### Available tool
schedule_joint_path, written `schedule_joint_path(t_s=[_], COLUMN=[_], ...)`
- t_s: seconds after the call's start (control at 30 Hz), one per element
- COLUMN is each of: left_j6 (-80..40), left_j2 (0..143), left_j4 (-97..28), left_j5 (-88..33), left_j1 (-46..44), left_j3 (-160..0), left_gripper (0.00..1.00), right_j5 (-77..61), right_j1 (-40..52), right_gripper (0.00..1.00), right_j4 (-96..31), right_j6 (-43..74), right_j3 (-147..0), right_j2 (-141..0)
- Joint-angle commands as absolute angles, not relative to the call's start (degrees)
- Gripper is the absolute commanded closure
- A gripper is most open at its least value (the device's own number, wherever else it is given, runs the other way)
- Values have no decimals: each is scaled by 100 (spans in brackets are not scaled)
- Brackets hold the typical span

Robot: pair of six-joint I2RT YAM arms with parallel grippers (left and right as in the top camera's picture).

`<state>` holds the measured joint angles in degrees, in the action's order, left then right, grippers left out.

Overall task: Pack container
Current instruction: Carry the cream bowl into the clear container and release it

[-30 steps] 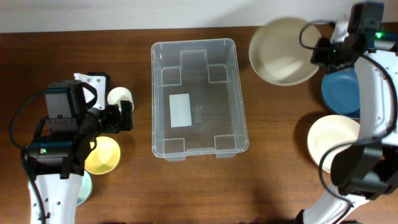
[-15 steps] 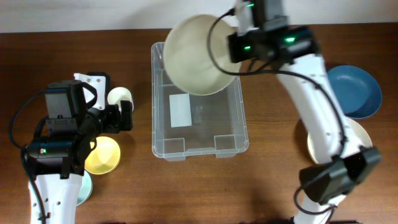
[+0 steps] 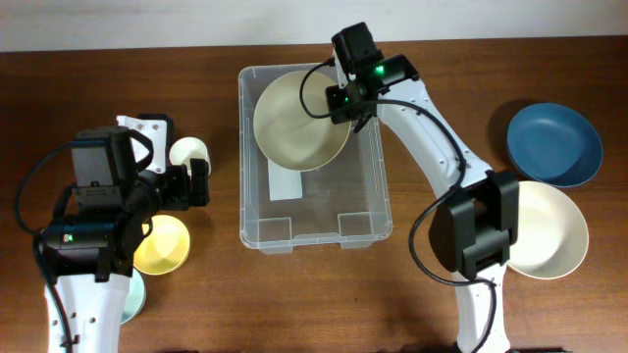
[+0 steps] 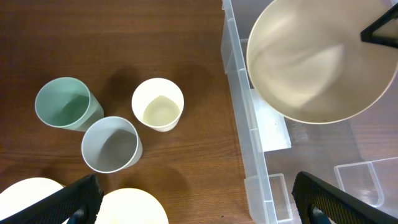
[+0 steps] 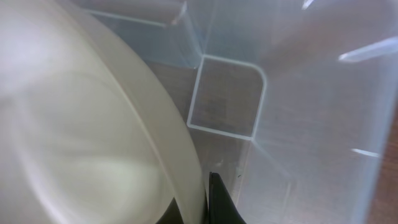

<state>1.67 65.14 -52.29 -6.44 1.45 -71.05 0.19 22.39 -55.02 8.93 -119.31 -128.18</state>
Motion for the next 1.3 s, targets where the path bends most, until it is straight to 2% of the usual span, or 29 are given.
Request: schedule_joint_path(t_s=[0.0,0.07,0.1,0.3,0.57,0.6,0.67,0.73,0.83,0.93,1.03,1.1,1.27], left_j6=[128,128,128,128,128,128,128,128,128,128,128,128,128], left_j2=[6530,6530,6530,6530,6530,6530,6530,6530,6530,6530,6530,6530,6530], left_j4=[-5221,-5221,-5221,-5218,-5212,-5212,-5212,-5212,-5212,-5212,-5212,-5214,-5212], left_j5=[-617,-620,-620,-617,-620,-617,-617,-617,-620,-617,-620,-620,-620], left_j1=[154,154,154,154,154,154,154,154,154,154,154,154,154], left_j3=[-7216,-7216,-7216,-7216,-7216,-7216,-7216,-7216,-7216,-7216,-7216,-7216,-7216], left_gripper=[0,0,0,0,0,0,0,0,0,0,0,0,0], right_j5=[3,3,3,3,558,690,875,1000,1129,1166,1168,1164,1074], right_j1=[2248,2248,2248,2248,2147,2086,1940,1693,1184,589,-14,-554,-1192], right_gripper=[92,79,76,76,68,67,59,52,52,39,32,30,30], right_j4=[-5457,-5457,-5457,-5511,-6075,-6117,-6143,-6147,-6259,-6490,-6790,-7067,-7360], right_j6=[1017,1015,1015,1013,945,945,943,950,952,952,950,952,952], right_j3=[-12011,-12011,-12011,-12018,-12519,-12617,-12739,-12790,-12792,-12757,-12713,-12711,-12702], right_j2=[-12846,-12855,-12855,-12833,-12092,-11957,-11708,-11459,-11286,-11365,-11590,-11933,-12650])
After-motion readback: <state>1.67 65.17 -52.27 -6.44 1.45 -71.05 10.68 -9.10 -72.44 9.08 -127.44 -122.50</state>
